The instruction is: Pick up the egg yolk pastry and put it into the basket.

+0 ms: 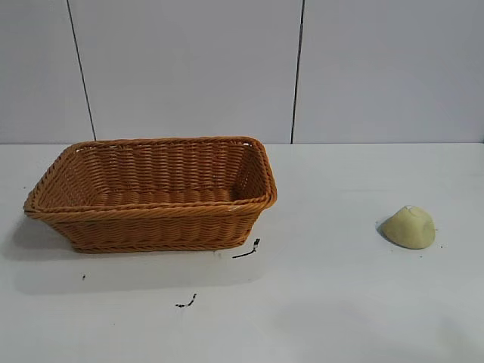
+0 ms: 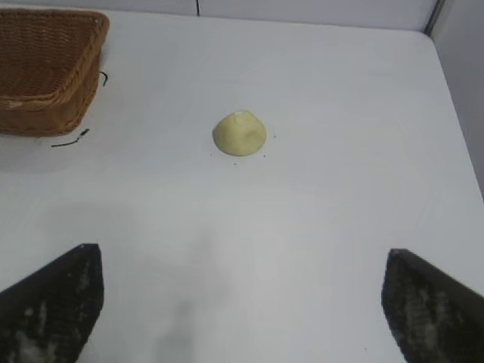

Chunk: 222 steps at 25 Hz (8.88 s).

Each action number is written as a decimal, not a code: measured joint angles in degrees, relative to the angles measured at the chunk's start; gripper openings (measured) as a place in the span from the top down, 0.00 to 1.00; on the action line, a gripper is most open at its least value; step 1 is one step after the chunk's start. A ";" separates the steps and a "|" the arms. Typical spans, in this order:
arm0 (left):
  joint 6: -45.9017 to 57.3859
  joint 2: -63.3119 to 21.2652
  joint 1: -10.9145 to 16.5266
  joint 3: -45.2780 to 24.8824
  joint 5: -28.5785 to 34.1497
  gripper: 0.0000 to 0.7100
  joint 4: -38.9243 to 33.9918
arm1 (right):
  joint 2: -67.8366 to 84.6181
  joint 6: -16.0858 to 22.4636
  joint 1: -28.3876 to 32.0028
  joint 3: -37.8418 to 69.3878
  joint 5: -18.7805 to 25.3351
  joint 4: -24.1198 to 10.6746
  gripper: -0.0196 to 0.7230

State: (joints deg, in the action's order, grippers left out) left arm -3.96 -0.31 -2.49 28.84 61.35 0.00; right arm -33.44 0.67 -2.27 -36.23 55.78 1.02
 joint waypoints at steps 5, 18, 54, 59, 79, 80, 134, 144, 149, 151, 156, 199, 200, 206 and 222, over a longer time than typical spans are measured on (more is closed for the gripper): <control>0.00 0.00 0.00 0.00 0.00 0.02 0.00 | -17.69 0.17 0.00 -7.12 -2.55 -0.04 0.04; 0.00 0.00 0.00 0.00 0.00 0.02 0.00 | -60.91 -0.08 0.00 -31.04 -3.31 -0.04 0.04; 0.00 0.00 0.00 0.00 0.00 0.02 0.00 | -89.90 -1.06 -1.92 -44.98 -11.51 -0.07 0.04; 0.00 0.00 0.00 0.00 0.00 0.02 0.00 | -89.90 -1.06 -1.92 -44.98 -10.18 -0.07 0.11; 0.00 0.00 0.00 0.00 0.00 0.02 0.00 | -89.90 -1.06 -1.92 -44.98 -9.09 -0.07 0.75; 0.00 0.00 0.00 0.00 0.00 0.02 0.00 | -89.90 -1.06 -1.92 -44.98 -9.09 -0.07 0.75; 0.00 0.00 0.00 0.00 0.00 0.02 0.00 | -100.18 3.48 -37.25 -78.95 -8.67 -1.39 0.76; 0.00 0.00 0.00 0.00 0.00 0.02 0.00 | -104.49 4.72 -37.05 -79.08 -9.58 -4.33 0.70; 0.00 0.00 0.00 0.00 0.00 0.02 0.00 | -103.91 4.74 -37.05 -79.15 -9.61 -4.38 0.24; 0.00 0.00 0.00 0.00 0.00 0.02 0.00 | -103.02 4.74 -37.05 -79.15 -9.44 -4.52 0.11; 0.00 0.00 0.00 0.00 0.00 0.02 0.00 | -101.41 4.74 -37.05 -86.09 -2.97 -4.63 0.05; 0.00 0.00 0.00 0.00 0.00 0.02 0.00 | -84.75 3.23 -0.86 -80.17 13.65 -3.21 0.04; 0.00 0.00 0.00 0.00 0.00 0.02 0.00 | -81.85 3.23 -0.86 -77.30 13.65 -3.21 0.04; 0.00 0.00 0.00 0.00 0.00 0.02 0.00 | -62.48 3.23 -0.86 -55.56 13.59 -2.84 0.04; 0.00 0.00 0.00 0.00 0.00 0.02 0.00 | -8.36 1.92 -0.86 -3.83 5.66 -1.72 0.04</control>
State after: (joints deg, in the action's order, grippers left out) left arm -3.96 -0.31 -2.49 28.84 61.35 0.00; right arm -41.80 2.59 -3.13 -40.06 61.44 -0.70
